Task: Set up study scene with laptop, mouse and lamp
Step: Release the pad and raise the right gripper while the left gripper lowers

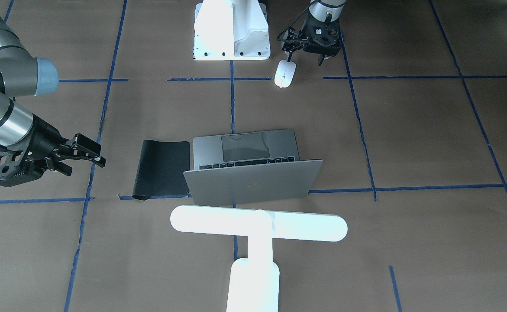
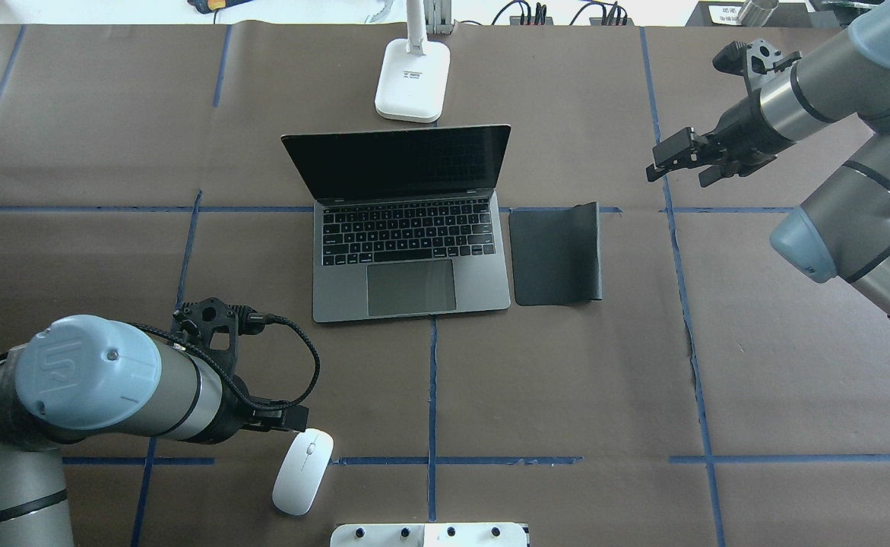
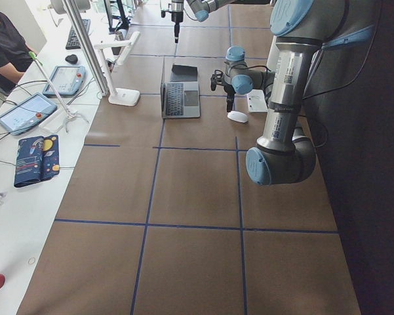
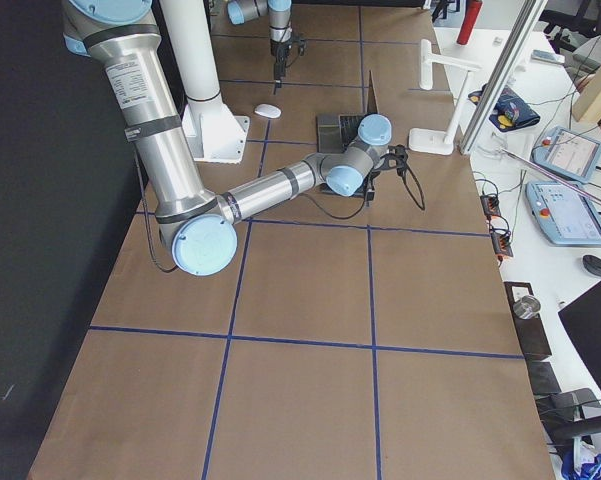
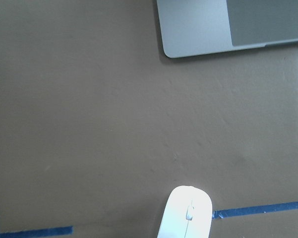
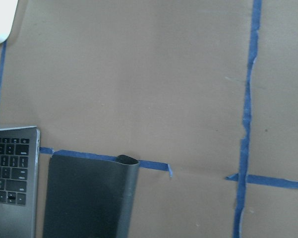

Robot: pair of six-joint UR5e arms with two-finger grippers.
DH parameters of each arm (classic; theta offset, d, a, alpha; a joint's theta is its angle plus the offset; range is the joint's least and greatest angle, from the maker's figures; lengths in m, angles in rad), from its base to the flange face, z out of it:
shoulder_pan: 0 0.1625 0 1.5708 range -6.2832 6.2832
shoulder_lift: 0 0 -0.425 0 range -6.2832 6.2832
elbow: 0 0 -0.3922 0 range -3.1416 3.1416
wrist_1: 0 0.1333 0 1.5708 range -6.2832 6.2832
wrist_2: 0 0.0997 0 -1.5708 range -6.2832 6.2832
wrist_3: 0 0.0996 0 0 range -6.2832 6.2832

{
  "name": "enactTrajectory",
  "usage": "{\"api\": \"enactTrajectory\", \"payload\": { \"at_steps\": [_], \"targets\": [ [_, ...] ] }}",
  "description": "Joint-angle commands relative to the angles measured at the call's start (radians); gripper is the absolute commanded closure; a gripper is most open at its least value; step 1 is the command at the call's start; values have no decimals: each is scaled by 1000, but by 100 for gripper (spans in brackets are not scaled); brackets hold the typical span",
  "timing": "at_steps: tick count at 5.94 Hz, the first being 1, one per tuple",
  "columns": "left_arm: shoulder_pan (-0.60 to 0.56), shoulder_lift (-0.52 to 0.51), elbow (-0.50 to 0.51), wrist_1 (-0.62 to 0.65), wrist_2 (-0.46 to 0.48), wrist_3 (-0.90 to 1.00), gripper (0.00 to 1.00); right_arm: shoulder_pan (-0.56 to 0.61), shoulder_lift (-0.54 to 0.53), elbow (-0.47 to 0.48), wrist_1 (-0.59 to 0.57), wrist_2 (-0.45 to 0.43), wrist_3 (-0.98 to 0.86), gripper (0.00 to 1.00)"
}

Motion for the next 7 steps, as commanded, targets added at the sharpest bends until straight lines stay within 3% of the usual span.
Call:
{"api": "enactTrajectory", "payload": {
  "at_steps": [1, 3, 7],
  "targets": [
    [35, 10, 49, -58, 5, -1, 0, 71, -21, 133, -356, -12, -278, 0],
    [137, -1, 78, -53, 68, -55, 0, 194, -21, 213, -653, -24, -528, 0],
    [174, -71, 173, -56, 83, -71, 0, 205, -30, 224, -694, -25, -548, 0]
  ]
}}
